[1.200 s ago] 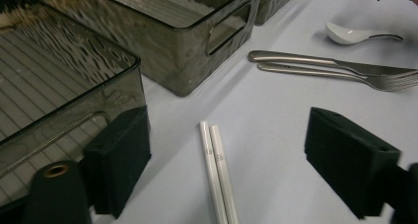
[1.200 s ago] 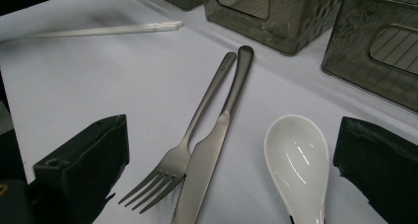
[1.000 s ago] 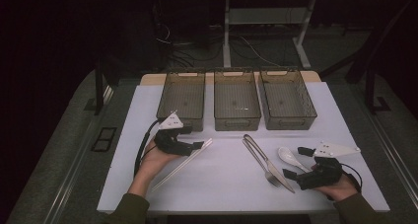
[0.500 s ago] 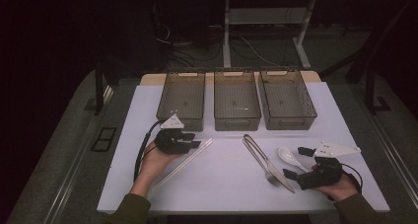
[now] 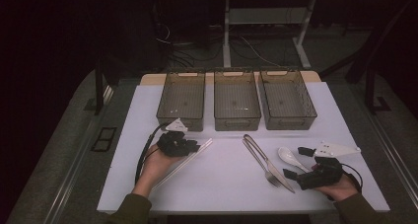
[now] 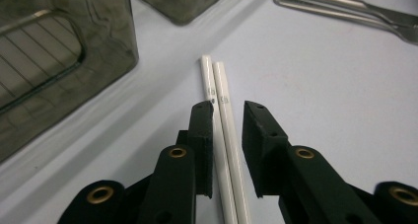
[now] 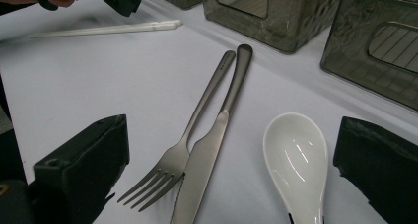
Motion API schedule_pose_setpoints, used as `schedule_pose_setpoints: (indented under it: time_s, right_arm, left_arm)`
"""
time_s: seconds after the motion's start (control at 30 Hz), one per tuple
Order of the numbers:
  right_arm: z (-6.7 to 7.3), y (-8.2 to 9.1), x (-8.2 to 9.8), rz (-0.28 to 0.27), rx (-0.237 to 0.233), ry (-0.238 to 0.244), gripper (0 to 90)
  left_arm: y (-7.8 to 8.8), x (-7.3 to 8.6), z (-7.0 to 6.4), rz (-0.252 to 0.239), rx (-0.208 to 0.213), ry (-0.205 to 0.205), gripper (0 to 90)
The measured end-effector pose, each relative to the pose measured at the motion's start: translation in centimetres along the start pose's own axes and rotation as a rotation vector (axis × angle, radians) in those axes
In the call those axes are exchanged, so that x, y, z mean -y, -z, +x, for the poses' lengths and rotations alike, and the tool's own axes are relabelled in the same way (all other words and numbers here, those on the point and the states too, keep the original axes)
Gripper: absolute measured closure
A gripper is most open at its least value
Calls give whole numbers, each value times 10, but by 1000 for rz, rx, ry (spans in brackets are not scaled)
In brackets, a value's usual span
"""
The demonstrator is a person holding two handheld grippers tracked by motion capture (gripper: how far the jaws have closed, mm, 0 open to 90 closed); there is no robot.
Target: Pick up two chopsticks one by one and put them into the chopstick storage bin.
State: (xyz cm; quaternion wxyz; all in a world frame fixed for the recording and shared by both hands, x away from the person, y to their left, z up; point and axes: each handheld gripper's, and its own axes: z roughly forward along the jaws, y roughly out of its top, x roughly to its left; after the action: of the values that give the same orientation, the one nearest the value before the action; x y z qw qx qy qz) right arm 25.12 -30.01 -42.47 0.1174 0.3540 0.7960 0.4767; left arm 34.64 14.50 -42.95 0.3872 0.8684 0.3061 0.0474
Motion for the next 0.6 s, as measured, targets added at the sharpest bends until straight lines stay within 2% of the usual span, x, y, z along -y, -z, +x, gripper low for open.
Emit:
schedule_pose_setpoints:
  time_s: [0.03, 0.2, 0.27, 0.6]
  right_arm:
    - [0, 0, 0, 0, 1, 2, 5]
    - [0, 0, 0, 0, 1, 1, 5]
    - [0, 0, 0, 0, 0, 0, 5]
    - [0, 0, 0, 0, 0, 0, 5]
  left_arm:
    - [-1, 0, 0, 18, 1, -2, 742]
    - [-3, 1, 0, 38, 8, -1, 774]
    - [-5, 2, 0, 50, 6, 12, 782]
    - [-6, 5, 2, 68, -3, 23, 801]
